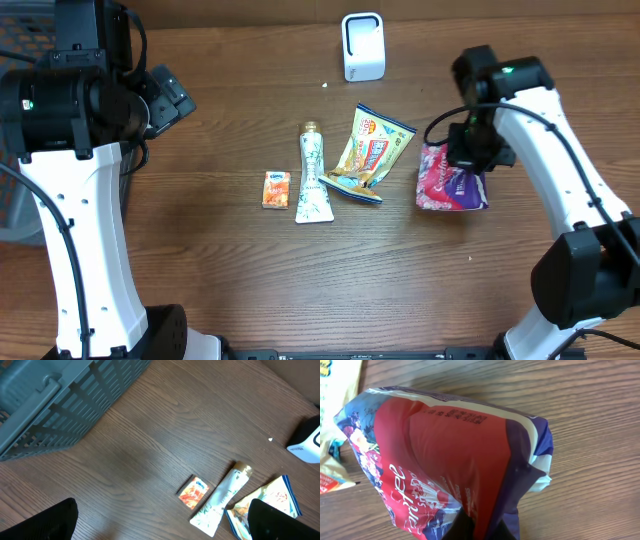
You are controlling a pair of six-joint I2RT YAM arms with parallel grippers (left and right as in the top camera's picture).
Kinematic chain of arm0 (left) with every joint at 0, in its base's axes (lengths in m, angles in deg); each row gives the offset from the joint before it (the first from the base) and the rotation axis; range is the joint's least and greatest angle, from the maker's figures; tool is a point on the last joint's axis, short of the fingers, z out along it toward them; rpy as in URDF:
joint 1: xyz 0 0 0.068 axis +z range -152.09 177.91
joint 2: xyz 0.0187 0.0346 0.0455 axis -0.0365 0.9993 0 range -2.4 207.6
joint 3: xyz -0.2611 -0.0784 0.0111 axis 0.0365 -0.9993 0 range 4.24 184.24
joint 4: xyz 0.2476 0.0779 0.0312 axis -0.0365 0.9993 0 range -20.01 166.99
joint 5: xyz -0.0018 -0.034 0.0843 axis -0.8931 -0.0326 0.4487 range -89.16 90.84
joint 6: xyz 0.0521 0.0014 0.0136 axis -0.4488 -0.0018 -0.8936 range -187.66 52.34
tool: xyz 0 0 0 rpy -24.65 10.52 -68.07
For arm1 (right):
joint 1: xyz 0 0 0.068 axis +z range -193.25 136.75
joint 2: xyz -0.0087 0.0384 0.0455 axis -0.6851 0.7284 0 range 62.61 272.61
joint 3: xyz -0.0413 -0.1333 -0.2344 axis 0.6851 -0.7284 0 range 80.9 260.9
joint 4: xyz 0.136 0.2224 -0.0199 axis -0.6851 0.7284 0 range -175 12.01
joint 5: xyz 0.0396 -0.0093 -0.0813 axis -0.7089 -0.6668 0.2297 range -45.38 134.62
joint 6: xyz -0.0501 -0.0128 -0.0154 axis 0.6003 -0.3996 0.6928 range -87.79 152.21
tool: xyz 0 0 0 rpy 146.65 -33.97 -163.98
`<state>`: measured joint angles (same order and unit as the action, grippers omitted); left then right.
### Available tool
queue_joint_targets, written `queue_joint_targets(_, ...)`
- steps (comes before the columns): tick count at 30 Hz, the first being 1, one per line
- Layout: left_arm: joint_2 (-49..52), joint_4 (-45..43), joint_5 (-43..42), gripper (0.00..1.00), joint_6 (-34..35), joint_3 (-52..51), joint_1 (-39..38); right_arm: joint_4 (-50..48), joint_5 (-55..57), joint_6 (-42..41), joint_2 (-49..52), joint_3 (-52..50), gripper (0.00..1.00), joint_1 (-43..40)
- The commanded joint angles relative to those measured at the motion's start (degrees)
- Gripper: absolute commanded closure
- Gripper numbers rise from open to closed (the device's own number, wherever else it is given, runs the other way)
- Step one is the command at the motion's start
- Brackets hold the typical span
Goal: Scan the item barcode
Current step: 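Grasp the red Carefree pack with the right gripper, then carry the red pack toward the scanner over the yellow bag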
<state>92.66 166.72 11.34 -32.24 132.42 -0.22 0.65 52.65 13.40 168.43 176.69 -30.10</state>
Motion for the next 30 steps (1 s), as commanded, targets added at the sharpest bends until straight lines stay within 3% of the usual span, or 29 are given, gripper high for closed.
queue_joint_targets(1,0.44,0.09,-0.24,0.0,-1.14,0.11,0.0,0.15,3.63,-3.21,-0.02,0.92,0.96,2.84)
queue_joint_targets(17,0.44,0.09,-0.24,0.0,-1.14,0.11,0.0,-2.97,12.7,-6.97,1.2,0.39,0.96,7.41)
queue_joint_targets(27,0.44,0.09,-0.24,0.0,-1.14,0.11,0.0,-6.08,12.74,-9.14,1.7,-1.77,0.96,10.67)
queue_joint_targets(30,0.44,0.09,-0.24,0.0,-1.14,0.11,0.0,-6.21,12.39,-10.21,3.15,-1.88,0.91,13.29)
